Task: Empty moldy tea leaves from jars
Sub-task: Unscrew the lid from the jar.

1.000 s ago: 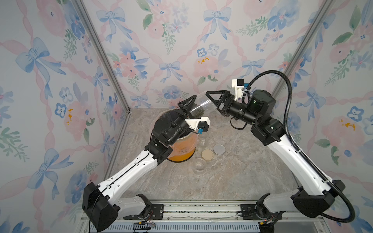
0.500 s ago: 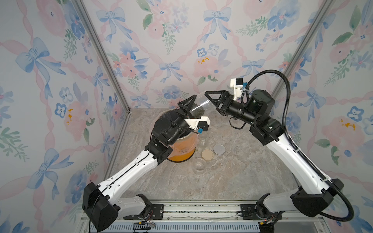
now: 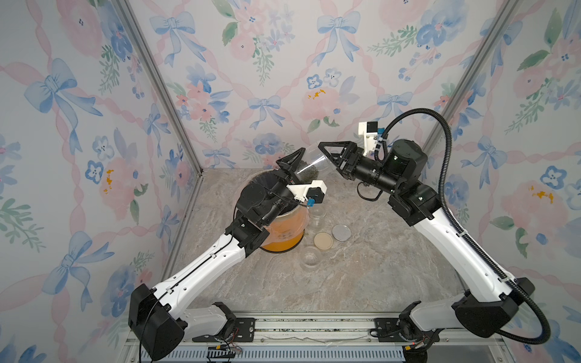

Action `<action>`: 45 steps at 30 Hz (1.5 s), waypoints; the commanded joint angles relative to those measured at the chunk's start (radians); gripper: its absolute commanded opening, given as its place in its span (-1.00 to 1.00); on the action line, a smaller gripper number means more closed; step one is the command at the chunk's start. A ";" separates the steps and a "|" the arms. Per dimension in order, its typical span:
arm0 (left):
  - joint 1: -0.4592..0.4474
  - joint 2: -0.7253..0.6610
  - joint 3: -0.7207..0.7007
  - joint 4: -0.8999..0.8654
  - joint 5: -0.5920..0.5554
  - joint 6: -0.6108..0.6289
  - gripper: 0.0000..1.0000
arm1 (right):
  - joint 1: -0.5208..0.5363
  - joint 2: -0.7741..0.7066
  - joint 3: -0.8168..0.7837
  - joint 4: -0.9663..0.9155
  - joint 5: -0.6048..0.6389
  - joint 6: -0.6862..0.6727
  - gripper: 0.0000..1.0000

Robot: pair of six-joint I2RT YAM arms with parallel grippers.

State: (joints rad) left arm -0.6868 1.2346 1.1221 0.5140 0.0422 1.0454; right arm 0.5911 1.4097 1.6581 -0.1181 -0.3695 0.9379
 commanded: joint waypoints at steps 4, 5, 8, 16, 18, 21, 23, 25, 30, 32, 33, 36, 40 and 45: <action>0.013 -0.052 0.003 0.010 0.035 -0.285 -0.03 | 0.018 0.008 -0.001 0.005 -0.114 -0.129 0.32; 0.016 -0.055 0.007 0.003 0.045 -0.318 -0.03 | 0.018 0.011 0.004 -0.001 -0.120 -0.139 0.32; 0.025 -0.063 0.023 -0.028 0.078 -0.420 -0.06 | 0.021 0.016 0.017 -0.020 -0.139 -0.170 0.31; 0.073 -0.070 0.081 -0.113 0.215 -0.700 -0.07 | 0.019 0.032 0.029 -0.017 -0.231 -0.236 0.31; 0.090 -0.073 0.089 -0.125 0.249 -0.771 -0.07 | 0.018 0.042 0.034 -0.011 -0.268 -0.248 0.31; 0.124 -0.077 0.096 -0.132 0.312 -0.886 -0.07 | 0.013 0.050 0.037 -0.005 -0.310 -0.276 0.31; 0.144 -0.079 0.103 -0.137 0.351 -0.954 -0.07 | 0.007 0.054 0.032 0.010 -0.337 -0.287 0.32; 0.172 -0.075 0.115 -0.145 0.400 -1.031 -0.08 | 0.002 0.060 0.023 0.032 -0.369 -0.295 0.32; 0.204 -0.066 0.141 -0.163 0.487 -1.158 -0.08 | -0.013 0.078 0.011 0.096 -0.453 -0.299 0.32; 0.217 -0.059 0.148 -0.164 0.517 -1.205 -0.08 | -0.019 0.089 0.008 0.122 -0.477 -0.297 0.32; 0.225 -0.055 0.153 -0.167 0.531 -1.230 -0.08 | -0.022 0.094 0.009 0.135 -0.490 -0.297 0.32; 0.264 -0.027 0.180 -0.169 0.590 -1.333 -0.10 | -0.032 0.114 0.009 0.174 -0.523 -0.296 0.32; 0.312 0.018 0.206 -0.120 0.682 -1.468 -0.12 | -0.048 0.149 0.011 0.255 -0.574 -0.265 0.32; 0.344 0.056 0.214 -0.021 0.757 -1.593 -0.12 | -0.060 0.185 0.025 0.333 -0.623 -0.240 0.32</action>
State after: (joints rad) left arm -0.3725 1.2850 1.2716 0.3130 0.8188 -0.3424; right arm 0.5228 1.5711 1.6867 0.1963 -0.8120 0.7425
